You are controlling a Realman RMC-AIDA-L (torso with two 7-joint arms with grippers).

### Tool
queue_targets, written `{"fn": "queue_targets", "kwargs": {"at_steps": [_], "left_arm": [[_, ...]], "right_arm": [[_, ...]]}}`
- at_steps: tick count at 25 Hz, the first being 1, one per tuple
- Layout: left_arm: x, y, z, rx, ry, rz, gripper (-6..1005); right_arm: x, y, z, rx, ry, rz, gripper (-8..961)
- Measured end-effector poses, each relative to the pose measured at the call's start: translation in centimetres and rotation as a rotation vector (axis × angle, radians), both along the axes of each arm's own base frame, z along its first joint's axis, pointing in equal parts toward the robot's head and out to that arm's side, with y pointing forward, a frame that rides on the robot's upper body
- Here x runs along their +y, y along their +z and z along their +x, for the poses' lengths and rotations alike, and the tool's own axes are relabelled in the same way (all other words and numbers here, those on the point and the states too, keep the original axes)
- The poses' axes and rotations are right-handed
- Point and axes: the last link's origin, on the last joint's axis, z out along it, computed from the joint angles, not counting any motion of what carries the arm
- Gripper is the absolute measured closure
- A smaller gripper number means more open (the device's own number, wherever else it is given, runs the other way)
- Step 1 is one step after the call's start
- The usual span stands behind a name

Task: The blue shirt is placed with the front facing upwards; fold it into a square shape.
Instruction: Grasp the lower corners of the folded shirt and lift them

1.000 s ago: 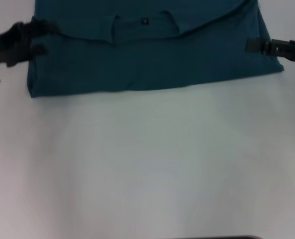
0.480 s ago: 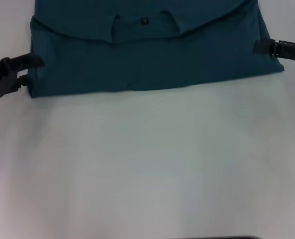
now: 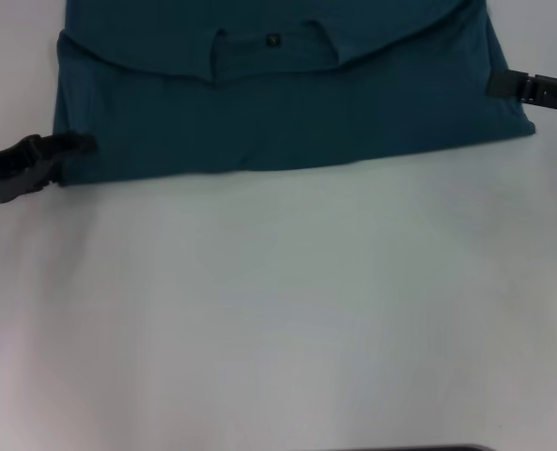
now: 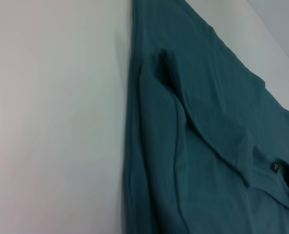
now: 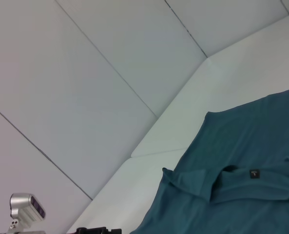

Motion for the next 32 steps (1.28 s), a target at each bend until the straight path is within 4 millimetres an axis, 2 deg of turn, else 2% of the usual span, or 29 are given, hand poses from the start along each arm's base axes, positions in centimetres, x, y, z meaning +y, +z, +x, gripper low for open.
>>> {"fn": "queue_targets", "kwargs": {"at_steps": [11,18,23,32], "left_arm": [[1.5,-1.6,2.3,-0.003,-0.041,-0.041,288],[2.0,-1.5,3.0,-0.019,-0.028,-0.058,306],[2.2,-1.5,3.2,-0.023,-0.026,-0.065,491],[2.1,-0.9,3.2,-0.031,-0.031,-0.072,761]], "right_arm": [[-0.6,-0.1,0.6,0.028,-0.027,0.000,96],[-1.2,0.2,1.2,0.037,-0.049,0.015,100],[-1.4,0.2,1.3,0.052,-0.055,0.015,103],[-1.3,0.6,1.6,0.029,-0.067,-0.017,108]]}}
